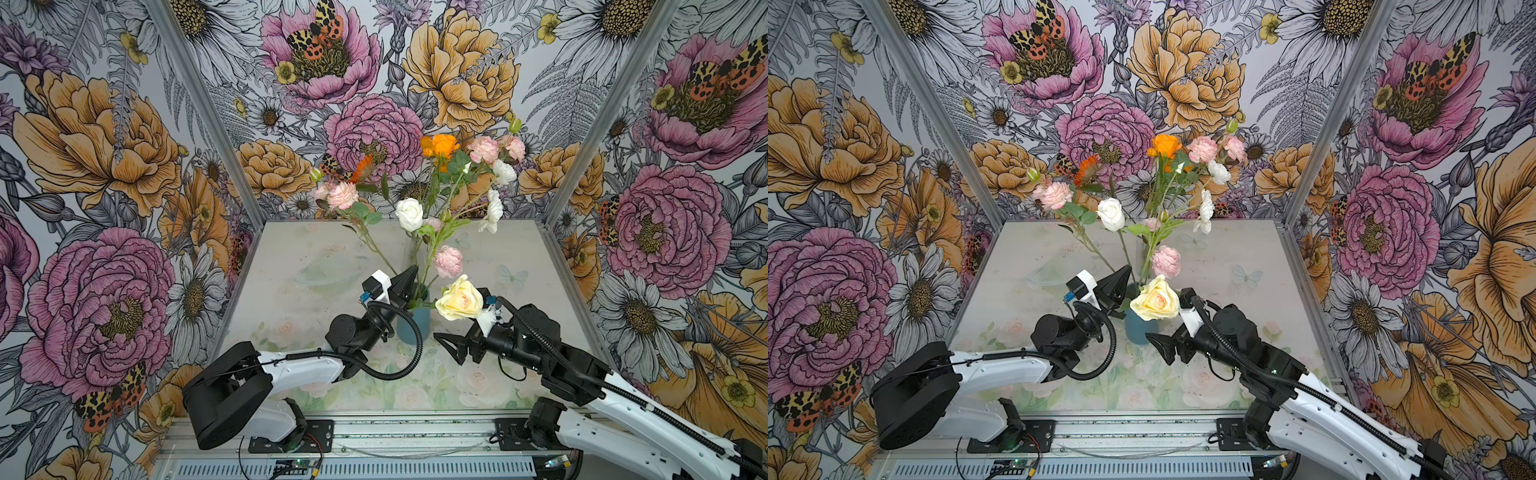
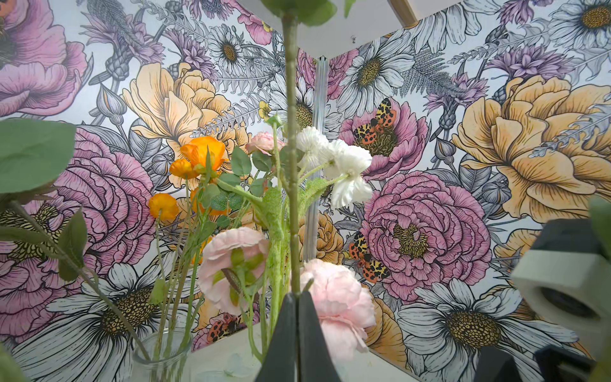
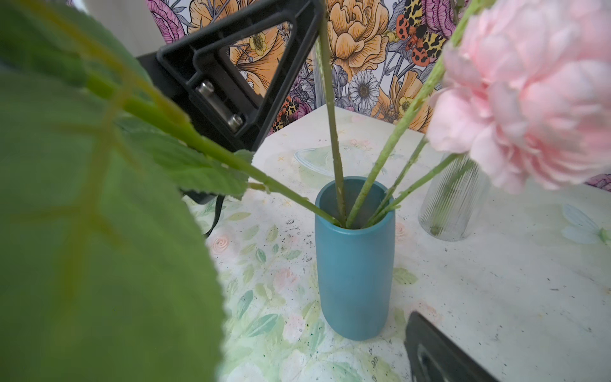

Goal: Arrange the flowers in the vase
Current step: 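Raise the white rosebud upright and carry it toward the teal vase with the left gripper, then lower the white rosebud stem into the teal vase with the left gripper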

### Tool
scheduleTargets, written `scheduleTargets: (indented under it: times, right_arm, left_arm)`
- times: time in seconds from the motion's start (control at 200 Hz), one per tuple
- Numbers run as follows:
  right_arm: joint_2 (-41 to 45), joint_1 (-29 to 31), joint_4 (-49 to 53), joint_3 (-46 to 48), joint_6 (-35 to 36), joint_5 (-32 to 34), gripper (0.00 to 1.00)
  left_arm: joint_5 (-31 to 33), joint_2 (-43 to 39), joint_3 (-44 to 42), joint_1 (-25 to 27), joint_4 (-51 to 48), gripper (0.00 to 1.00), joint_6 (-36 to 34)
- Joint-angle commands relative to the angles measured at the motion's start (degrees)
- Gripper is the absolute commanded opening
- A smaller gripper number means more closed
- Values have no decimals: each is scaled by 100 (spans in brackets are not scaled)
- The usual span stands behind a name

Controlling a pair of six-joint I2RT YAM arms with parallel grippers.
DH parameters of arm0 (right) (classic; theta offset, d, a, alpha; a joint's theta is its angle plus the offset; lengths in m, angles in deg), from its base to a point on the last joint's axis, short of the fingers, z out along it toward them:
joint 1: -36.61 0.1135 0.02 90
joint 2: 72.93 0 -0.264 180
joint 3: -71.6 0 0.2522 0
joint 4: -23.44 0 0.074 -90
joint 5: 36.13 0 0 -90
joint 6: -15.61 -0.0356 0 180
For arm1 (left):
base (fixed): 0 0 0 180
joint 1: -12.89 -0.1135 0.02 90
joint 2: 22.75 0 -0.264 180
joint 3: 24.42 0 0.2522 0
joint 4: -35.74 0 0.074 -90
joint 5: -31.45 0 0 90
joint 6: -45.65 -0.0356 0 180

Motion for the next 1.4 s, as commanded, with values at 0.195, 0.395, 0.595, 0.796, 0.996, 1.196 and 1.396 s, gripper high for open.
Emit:
scheduleTargets:
  times: [0.195,0.395,0.595,0.796,0.996,1.196,1.396]
  right_arm:
    - [-309,-240,-1335,669,98,723,100]
    - [-843,-480,-2774,1214,106,655,99]
    - [-1623,-500,-4278,1564,245,584,100]
    - [-2203,-449,-5586,1835,621,686,100]
    - [-2866,-457,-5898,1556,797,491,99]
    - [-3304,-442,-6262,1412,843,453,99]
    - [-3584,-443,-6565,1287,900,420,99]
  left_arm:
    - [347,-50,-459,99,263,23,-111]
    - [558,-602,-574,200,-300,35,-246]
    - [799,-1918,-370,257,-2789,76,-157]
    - [828,-3185,-320,232,-5197,99,444]
    - [765,-3543,-501,147,-6530,99,1278]
    - [762,-3334,-673,143,-6807,99,1920]
    - [835,-3290,-594,143,-6801,99,1918]
